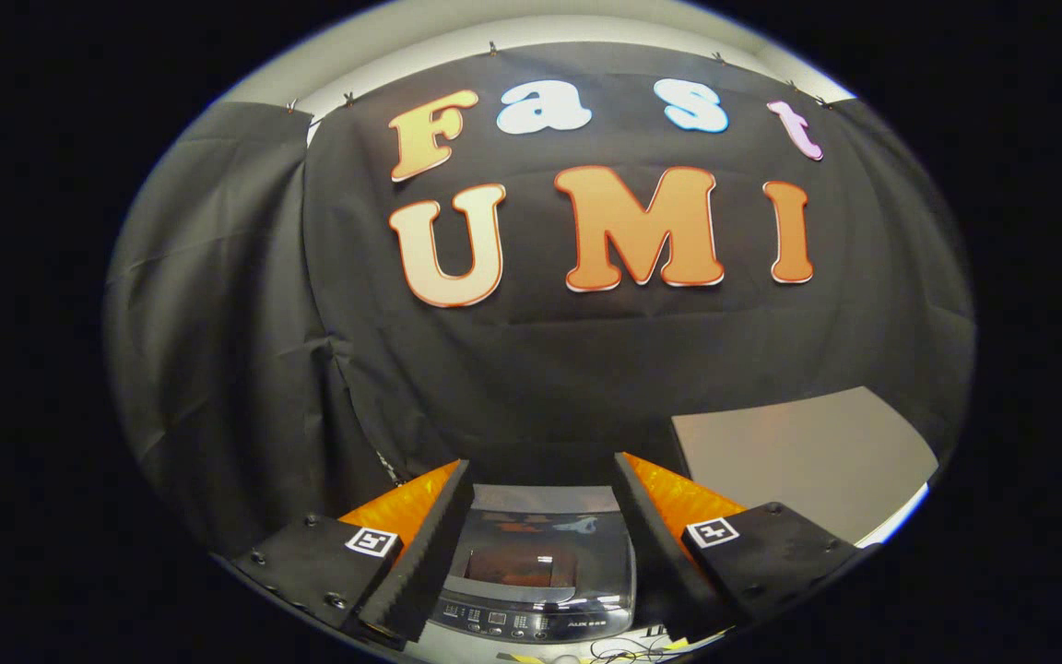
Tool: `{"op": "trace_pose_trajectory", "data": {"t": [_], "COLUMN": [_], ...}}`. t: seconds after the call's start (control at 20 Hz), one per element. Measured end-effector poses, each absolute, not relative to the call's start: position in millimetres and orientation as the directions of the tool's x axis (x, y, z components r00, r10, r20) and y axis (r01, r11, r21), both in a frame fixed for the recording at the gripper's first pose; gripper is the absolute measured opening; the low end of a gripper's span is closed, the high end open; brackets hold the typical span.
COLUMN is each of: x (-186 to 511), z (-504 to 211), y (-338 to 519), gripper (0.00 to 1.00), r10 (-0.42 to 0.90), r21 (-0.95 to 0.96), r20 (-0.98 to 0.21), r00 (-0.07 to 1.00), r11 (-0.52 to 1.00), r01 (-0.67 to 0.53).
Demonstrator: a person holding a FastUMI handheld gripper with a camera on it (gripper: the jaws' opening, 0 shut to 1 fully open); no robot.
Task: Put the clothes into the washing machine and then close the washing machine lid.
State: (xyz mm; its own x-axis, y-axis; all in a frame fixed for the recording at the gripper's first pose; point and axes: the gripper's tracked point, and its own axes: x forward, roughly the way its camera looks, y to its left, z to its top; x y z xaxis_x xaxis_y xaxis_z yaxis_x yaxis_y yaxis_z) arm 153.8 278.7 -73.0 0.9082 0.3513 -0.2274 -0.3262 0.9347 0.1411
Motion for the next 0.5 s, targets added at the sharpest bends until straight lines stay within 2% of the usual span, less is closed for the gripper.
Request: {"op": "trace_pose_trajectory", "data": {"t": [0.5], "x": [75], "z": [7], "y": [100], "gripper": [0.98], "r10": [0.165], "r21": [0.07], "r20": [-0.089], "r00": [0.982], "r11": [0.985], "r01": [-0.159]}}
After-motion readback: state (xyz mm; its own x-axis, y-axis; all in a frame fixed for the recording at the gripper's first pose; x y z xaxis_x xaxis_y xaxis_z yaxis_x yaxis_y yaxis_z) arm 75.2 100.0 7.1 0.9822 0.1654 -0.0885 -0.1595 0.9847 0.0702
